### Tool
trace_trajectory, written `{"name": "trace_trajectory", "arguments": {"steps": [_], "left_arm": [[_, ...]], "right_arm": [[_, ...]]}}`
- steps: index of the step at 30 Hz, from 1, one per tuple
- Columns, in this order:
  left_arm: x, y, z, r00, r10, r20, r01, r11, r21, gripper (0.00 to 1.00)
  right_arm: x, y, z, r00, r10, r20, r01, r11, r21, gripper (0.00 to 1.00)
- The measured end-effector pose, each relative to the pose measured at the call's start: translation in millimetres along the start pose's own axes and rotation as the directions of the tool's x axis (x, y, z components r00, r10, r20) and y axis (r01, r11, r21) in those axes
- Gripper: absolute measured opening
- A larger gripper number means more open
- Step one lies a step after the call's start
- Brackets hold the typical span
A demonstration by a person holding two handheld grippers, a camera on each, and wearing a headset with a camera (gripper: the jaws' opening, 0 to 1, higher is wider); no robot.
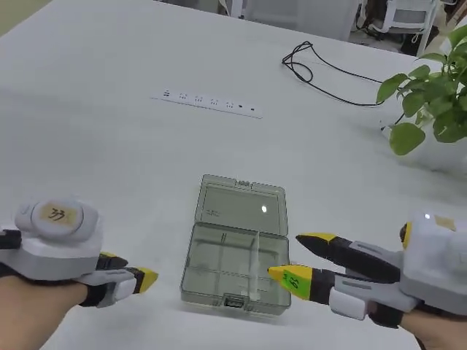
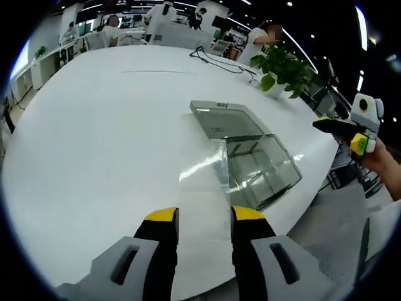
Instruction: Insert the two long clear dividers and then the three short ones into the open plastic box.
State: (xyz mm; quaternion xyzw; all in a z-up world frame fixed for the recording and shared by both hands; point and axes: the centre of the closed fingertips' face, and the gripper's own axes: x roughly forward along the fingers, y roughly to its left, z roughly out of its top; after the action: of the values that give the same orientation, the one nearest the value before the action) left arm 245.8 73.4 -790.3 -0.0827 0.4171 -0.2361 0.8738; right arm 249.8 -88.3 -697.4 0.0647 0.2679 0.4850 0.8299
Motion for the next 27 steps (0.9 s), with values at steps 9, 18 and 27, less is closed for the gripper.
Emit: {"name": "trace_trajectory", "arguments": {"steps": [9, 18, 27], "left_arm": [[-9.3, -43.8, 45.5, 0.985, -0.107, 0.136, 0.105, 0.994, 0.018, 0.31], [-10.5, -76.6, 67.7, 0.9635, -0.193, 0.185, 0.183, 0.98, 0.072, 0.31], [-10.4, -99.6, 77.3, 0.9477, -0.248, 0.201, 0.227, 0.966, 0.123, 0.3]], "right_arm": [[16.7, 6.6, 14.0, 0.9994, -0.022, 0.028, 0.019, 0.997, 0.077, 0.41], [31.1, 15.0, 28.4, 0.9979, -0.02, 0.062, 0.012, 0.991, 0.13, 0.32], [43.0, 18.5, 28.2, 0.9984, -0.019, 0.054, 0.008, 0.982, 0.189, 0.24]]}}
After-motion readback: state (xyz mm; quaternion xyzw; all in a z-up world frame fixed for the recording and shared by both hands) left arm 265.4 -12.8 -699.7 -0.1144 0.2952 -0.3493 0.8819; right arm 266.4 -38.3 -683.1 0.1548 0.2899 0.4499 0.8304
